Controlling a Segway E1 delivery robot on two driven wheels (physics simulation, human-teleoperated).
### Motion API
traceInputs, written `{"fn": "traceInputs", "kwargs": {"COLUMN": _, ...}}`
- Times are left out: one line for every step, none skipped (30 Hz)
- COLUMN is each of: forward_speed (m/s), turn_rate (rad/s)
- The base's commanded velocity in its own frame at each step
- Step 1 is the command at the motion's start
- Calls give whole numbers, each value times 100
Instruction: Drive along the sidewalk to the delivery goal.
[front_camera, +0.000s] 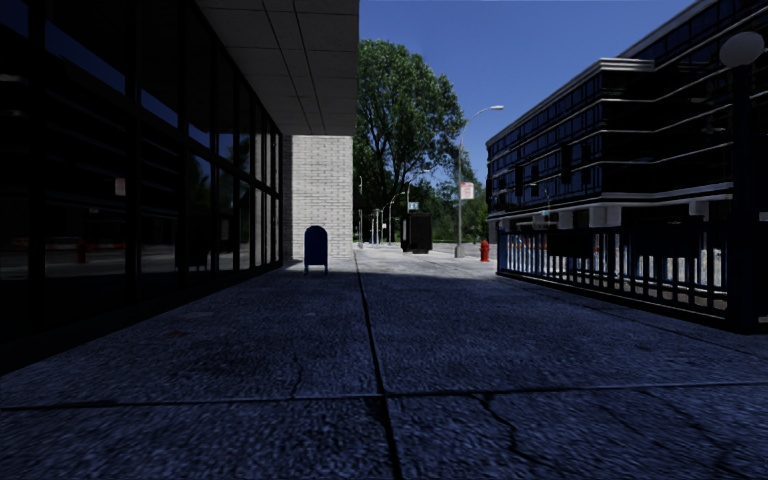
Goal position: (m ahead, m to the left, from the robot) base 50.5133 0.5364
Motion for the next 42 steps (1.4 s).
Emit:
{"fn": "traceInputs", "kwargs": {"forward_speed": 197, "turn_rate": 0}}
{"fn": "traceInputs", "kwargs": {"forward_speed": 197, "turn_rate": 0}}
{"fn": "traceInputs", "kwargs": {"forward_speed": 197, "turn_rate": 0}}
{"fn": "traceInputs", "kwargs": {"forward_speed": 197, "turn_rate": 0}}
{"fn": "traceInputs", "kwargs": {"forward_speed": 197, "turn_rate": 0}}
{"fn": "traceInputs", "kwargs": {"forward_speed": 200, "turn_rate": 0}}
{"fn": "traceInputs", "kwargs": {"forward_speed": 200, "turn_rate": 0}}
{"fn": "traceInputs", "kwargs": {"forward_speed": 200, "turn_rate": 0}}
{"fn": "traceInputs", "kwargs": {"forward_speed": 200, "turn_rate": 0}}
{"fn": "traceInputs", "kwargs": {"forward_speed": 200, "turn_rate": 0}}
{"fn": "traceInputs", "kwargs": {"forward_speed": 200, "turn_rate": 0}}
{"fn": "traceInputs", "kwargs": {"forward_speed": 200, "turn_rate": 0}}
{"fn": "traceInputs", "kwargs": {"forward_speed": 200, "turn_rate": 0}}
{"fn": "traceInputs", "kwargs": {"forward_speed": 200, "turn_rate": 0}}
{"fn": "traceInputs", "kwargs": {"forward_speed": 200, "turn_rate": 0}}
{"fn": "traceInputs", "kwargs": {"forward_speed": 200, "turn_rate": 0}}
{"fn": "traceInputs", "kwargs": {"forward_speed": 200, "turn_rate": 0}}
{"fn": "traceInputs", "kwargs": {"forward_speed": 200, "turn_rate": 0}}
{"fn": "traceInputs", "kwargs": {"forward_speed": 200, "turn_rate": 0}}
{"fn": "traceInputs", "kwargs": {"forward_speed": 200, "turn_rate": 0}}
{"fn": "traceInputs", "kwargs": {"forward_speed": 200, "turn_rate": 0}}
{"fn": "traceInputs", "kwargs": {"forward_speed": 200, "turn_rate": 0}}
{"fn": "traceInputs", "kwargs": {"forward_speed": 200, "turn_rate": 0}}
{"fn": "traceInputs", "kwargs": {"forward_speed": 200, "turn_rate": -10}}
{"fn": "traceInputs", "kwargs": {"forward_speed": 200, "turn_rate": -24}}
{"fn": "traceInputs", "kwargs": {"forward_speed": 200, "turn_rate": -29}}
{"fn": "traceInputs", "kwargs": {"forward_speed": 200, "turn_rate": -30}}
{"fn": "traceInputs", "kwargs": {"forward_speed": 200, "turn_rate": -30}}
{"fn": "traceInputs", "kwargs": {"forward_speed": 200, "turn_rate": -31}}
{"fn": "traceInputs", "kwargs": {"forward_speed": 200, "turn_rate": -31}}
{"fn": "traceInputs", "kwargs": {"forward_speed": 200, "turn_rate": -31}}
{"fn": "traceInputs", "kwargs": {"forward_speed": 200, "turn_rate": -33}}
{"fn": "traceInputs", "kwargs": {"forward_speed": 200, "turn_rate": -33}}
{"fn": "traceInputs", "kwargs": {"forward_speed": 200, "turn_rate": -33}}
{"fn": "traceInputs", "kwargs": {"forward_speed": 200, "turn_rate": -33}}
{"fn": "traceInputs", "kwargs": {"forward_speed": 200, "turn_rate": -33}}
{"fn": "traceInputs", "kwargs": {"forward_speed": 200, "turn_rate": -34}}
{"fn": "traceInputs", "kwargs": {"forward_speed": 200, "turn_rate": -35}}
{"fn": "traceInputs", "kwargs": {"forward_speed": 200, "turn_rate": -35}}
{"fn": "traceInputs", "kwargs": {"forward_speed": 200, "turn_rate": -21}}
{"fn": "traceInputs", "kwargs": {"forward_speed": 200, "turn_rate": 0}}
{"fn": "traceInputs", "kwargs": {"forward_speed": 200, "turn_rate": 0}}
